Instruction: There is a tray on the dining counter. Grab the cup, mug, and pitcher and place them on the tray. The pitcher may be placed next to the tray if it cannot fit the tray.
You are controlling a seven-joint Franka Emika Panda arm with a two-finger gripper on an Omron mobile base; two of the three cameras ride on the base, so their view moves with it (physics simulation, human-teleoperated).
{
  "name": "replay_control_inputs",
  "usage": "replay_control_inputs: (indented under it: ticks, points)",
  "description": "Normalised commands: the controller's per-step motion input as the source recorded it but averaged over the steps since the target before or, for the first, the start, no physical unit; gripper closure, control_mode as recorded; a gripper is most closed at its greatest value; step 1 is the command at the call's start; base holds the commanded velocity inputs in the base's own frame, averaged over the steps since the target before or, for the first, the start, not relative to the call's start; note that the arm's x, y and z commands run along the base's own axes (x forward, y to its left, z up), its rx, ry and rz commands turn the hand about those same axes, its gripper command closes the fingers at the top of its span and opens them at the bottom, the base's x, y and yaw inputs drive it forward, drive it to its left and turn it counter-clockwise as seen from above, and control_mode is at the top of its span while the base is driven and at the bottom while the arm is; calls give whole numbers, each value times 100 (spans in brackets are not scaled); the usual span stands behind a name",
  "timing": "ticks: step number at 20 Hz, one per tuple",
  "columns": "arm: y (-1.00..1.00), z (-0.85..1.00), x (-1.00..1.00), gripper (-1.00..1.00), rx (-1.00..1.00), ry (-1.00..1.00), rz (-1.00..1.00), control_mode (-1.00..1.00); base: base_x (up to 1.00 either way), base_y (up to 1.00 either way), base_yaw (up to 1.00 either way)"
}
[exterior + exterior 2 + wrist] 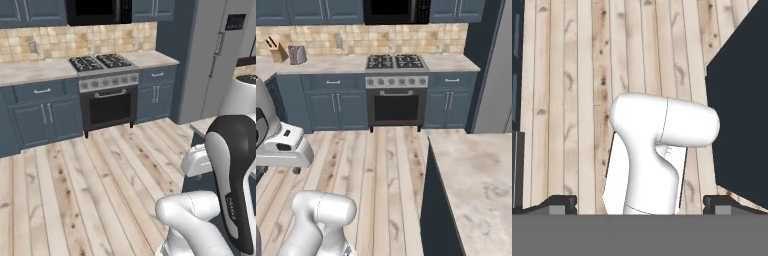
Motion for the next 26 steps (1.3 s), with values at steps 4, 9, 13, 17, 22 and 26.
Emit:
replay_control_inputs:
  ticks: [4, 9, 13, 17, 22, 26]
  points:
    - [0, 0, 0, -100, 0, 0, 0, 100, 100, 13, 2]
    - [0, 0, 0, -100, 0, 0, 0, 100, 40, 14, 54]
    - [0, 0, 0, -100, 0, 0, 0, 100, 0, 1, 91]
    - [0, 0, 0, -100, 0, 0, 0, 100, 29, 5, 79]
    - [0, 0, 0, -100, 0, 0, 0, 100, 45, 8, 71]
    - [0, 0, 0, -100, 0, 0, 0, 100, 49, 4, 65]
